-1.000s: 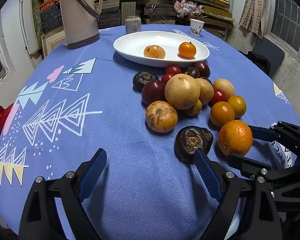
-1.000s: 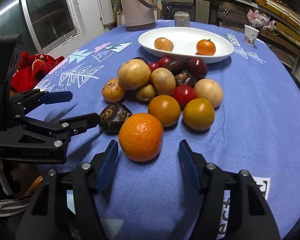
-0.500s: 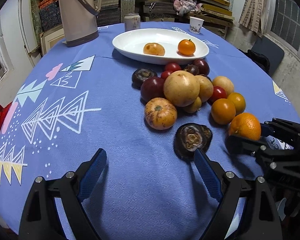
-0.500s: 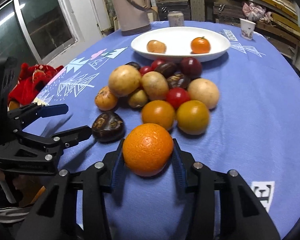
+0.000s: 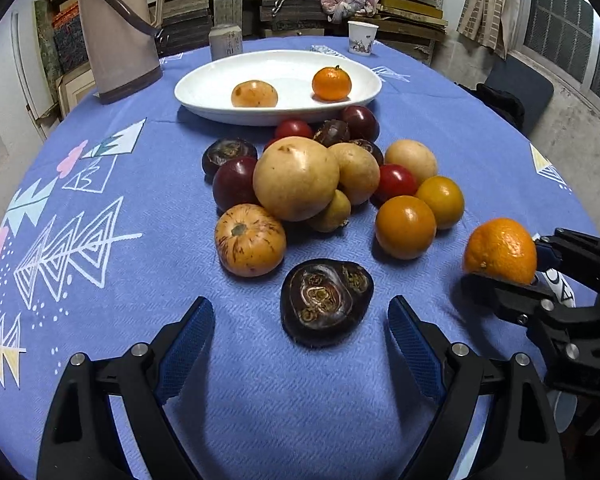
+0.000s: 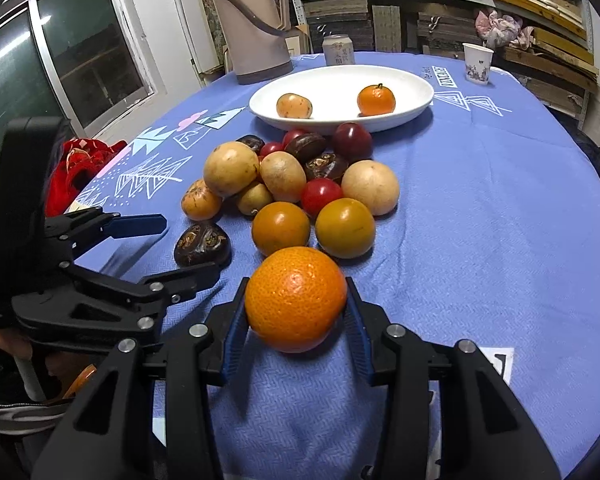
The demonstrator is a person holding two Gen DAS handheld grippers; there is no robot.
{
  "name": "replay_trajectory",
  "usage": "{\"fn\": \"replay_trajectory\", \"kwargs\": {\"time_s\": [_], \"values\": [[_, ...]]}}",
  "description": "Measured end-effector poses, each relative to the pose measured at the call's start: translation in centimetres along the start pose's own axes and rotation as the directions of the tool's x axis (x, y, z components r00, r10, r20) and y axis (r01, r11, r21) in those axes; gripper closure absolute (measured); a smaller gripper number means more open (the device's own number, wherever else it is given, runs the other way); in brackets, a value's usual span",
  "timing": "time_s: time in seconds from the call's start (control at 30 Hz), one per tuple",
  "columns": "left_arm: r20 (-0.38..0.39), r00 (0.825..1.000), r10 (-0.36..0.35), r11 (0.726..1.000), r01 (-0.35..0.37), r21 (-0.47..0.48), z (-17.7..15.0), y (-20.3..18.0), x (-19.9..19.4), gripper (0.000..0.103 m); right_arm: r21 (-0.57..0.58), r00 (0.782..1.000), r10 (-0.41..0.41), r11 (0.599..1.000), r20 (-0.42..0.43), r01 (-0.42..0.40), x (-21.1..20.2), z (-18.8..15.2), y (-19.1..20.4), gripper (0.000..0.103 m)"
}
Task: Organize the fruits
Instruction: 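Grasp a dark mangosteen with the left gripper while the right gripper grasps a large orange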
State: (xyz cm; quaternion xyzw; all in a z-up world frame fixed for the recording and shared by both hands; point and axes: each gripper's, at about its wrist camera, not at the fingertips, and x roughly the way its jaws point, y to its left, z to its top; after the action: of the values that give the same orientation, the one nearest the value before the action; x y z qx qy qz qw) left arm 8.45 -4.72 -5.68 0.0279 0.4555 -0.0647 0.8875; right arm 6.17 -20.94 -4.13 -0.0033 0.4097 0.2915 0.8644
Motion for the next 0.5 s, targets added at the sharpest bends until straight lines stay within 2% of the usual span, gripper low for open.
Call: {"fn": "replay_trajectory", "kwargs": {"time_s": [0.07,0.17,0.33,0.37,0.5], "values": [[-0.021,0.999,-0.026,0.999,0.025,-0.033,0.13,0.37,0.46,0.013,0.005,1.000,-0.003,1.000,0.000,0.003,0.05,0.04,-0.11,0.060],[-0.002,1.000,-0.030,0.999,0.030,-0.037,0.20,0.31,0.44,0.016,0.006,1.000,-0.006,1.000,-0.002,0.006,0.18,0.04,-0.15,0.060],[0.022,0.999,-0.023,0.999,0.024,-0.033,0.39,0.25,0.31,0.047,-0.002,1.000,-0.006,1.000,-0.006,0.006,0.31,-0.02,0.10,0.060],[0.025,0.999,-0.025,0.999,0.026,-0.036,0.38,0.30,0.23,0.056,-0.001,1.000,-0.006,1.000,-0.005,0.006,0.31,-0.03,0.09,0.060],[0.026,0.998,-0.054,0.996,0.055,-0.071,0.38,1.02,0.08,0.057,0.003,1.000,-0.012,1.000,-0.003,0.012,0.18,-0.05,0.05,0.060]]}}
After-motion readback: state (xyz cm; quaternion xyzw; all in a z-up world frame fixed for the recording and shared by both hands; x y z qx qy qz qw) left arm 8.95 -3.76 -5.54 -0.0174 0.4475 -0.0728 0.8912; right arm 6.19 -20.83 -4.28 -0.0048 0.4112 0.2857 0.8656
